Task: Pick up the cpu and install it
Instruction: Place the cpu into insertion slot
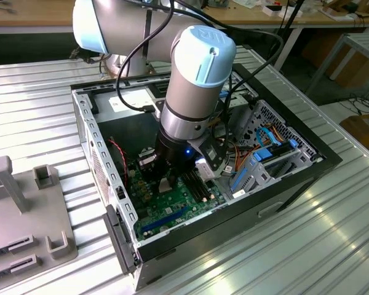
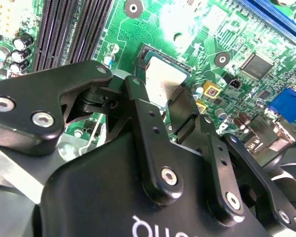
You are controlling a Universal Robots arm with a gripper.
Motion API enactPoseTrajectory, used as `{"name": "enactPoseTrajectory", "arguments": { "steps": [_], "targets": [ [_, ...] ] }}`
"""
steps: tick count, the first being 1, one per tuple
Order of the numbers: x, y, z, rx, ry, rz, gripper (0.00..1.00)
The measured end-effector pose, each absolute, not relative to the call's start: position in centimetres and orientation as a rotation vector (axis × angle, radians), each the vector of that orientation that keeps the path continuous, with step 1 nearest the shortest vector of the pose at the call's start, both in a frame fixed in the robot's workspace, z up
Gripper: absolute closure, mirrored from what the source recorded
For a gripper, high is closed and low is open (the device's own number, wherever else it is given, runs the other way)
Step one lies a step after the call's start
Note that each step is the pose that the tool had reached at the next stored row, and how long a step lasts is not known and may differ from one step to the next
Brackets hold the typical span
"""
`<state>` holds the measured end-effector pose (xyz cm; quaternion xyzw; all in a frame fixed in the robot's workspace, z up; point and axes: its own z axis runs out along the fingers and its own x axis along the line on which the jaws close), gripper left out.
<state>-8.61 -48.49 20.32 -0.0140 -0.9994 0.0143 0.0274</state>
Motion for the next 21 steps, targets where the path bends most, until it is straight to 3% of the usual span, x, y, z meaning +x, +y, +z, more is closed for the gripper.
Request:
{"name": "enactPoseTrajectory", "arguments": {
  "steps": [21],
  "targets": [
    [-8.57, -48.44, 20.32, 0.007, -3.087, 0.045, 0.56]
  ]
}}
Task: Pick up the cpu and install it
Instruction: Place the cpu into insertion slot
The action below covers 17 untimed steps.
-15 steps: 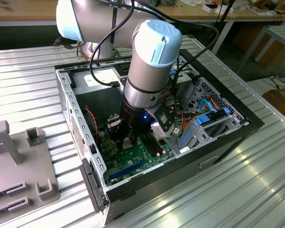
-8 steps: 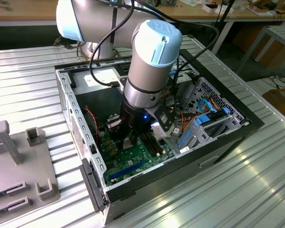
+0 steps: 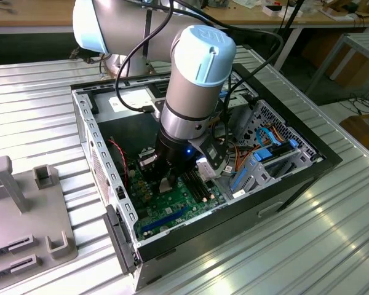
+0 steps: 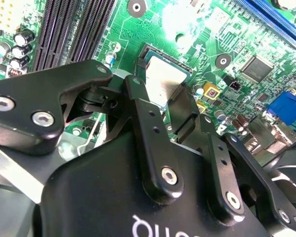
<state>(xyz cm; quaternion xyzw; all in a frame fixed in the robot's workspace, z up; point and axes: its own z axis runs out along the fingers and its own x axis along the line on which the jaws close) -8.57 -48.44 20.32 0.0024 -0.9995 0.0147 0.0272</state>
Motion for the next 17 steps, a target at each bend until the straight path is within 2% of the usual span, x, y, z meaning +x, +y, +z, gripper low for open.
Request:
{"name": "enactPoseTrajectory", "arguments": {
  "steps": [17],
  "targets": [
    [-8.56, -48.4, 20.13, 0.027, -3.087, 0.046, 0.56]
  ]
}}
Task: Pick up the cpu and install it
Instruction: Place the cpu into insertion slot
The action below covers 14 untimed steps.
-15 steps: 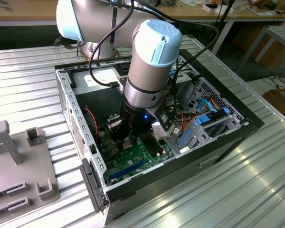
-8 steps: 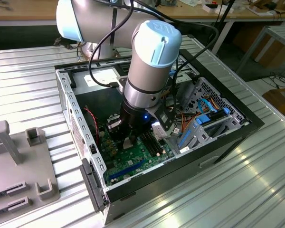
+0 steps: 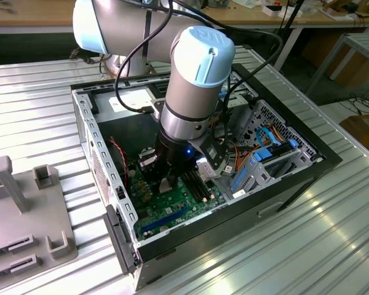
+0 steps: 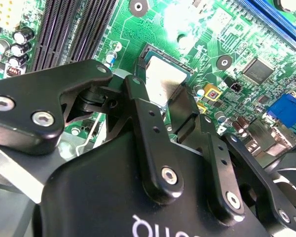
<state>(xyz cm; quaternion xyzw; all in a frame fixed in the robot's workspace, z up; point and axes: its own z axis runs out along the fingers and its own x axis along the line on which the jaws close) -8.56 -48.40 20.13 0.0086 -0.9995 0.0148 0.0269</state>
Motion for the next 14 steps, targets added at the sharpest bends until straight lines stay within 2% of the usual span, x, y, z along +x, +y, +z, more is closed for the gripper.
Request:
{"name": "enactPoseTrajectory", "arguments": {
  "steps": [14],
  "targets": [
    [-8.56, -48.4, 19.85, 0.026, -3.087, 0.046, 0.56]
  ]
}}
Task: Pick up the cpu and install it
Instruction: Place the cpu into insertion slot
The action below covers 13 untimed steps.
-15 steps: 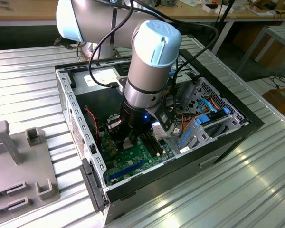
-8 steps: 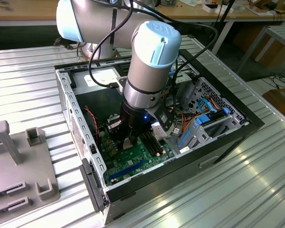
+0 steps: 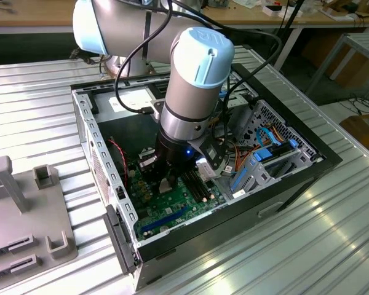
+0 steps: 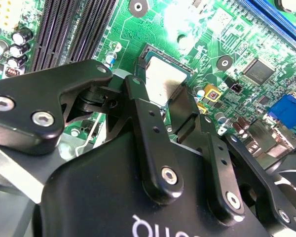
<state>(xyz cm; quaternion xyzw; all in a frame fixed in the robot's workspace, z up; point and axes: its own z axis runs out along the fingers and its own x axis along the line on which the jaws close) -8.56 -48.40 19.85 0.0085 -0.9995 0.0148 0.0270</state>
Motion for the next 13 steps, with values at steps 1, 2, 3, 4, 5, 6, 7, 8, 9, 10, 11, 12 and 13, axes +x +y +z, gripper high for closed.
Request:
{"name": "enactPoseTrajectory", "arguments": {
  "steps": [1, 2, 3, 4, 5, 6, 7, 8, 9, 10, 11, 12, 13],
  "targets": [
    [-8.55, -48.4, 19.82, 0.026, -3.087, 0.046, 0.56],
    [-8.53, -48.4, 19.78, 0.026, -3.087, 0.046, 0.56],
    [-8.53, -48.4, 19.76, 0.026, -3.087, 0.046, 0.55],
    [-8.49, -48.39, 19.71, 0.027, -3.088, 0.045, 0.55],
    [-8.46, -48.39, 19.67, 0.027, -3.088, 0.045, 0.55],
    [-8.43, -48.39, 19.65, 0.027, -3.088, 0.045, 0.49],
    [-8.43, -48.4, 19.62, 0.026, -3.087, 0.046, 0.49],
    [-8.42, -48.4, 19.6, 0.026, -3.087, 0.046, 0.49],
    [-8.42, -48.4, 19.58, 0.026, -3.088, 0.046, 0.49],
    [-8.41, -48.4, 19.57, 0.026, -3.088, 0.046, 0.49],
    [-8.41, -48.4, 19.56, 0.026, -3.088, 0.046, 0.49],
    [-8.41, -48.4, 19.56, 0.026, -3.088, 0.046, 0.49],
    [-8.41, -48.39, 19.56, 0.027, -3.088, 0.045, 0.49]
  ]
}}
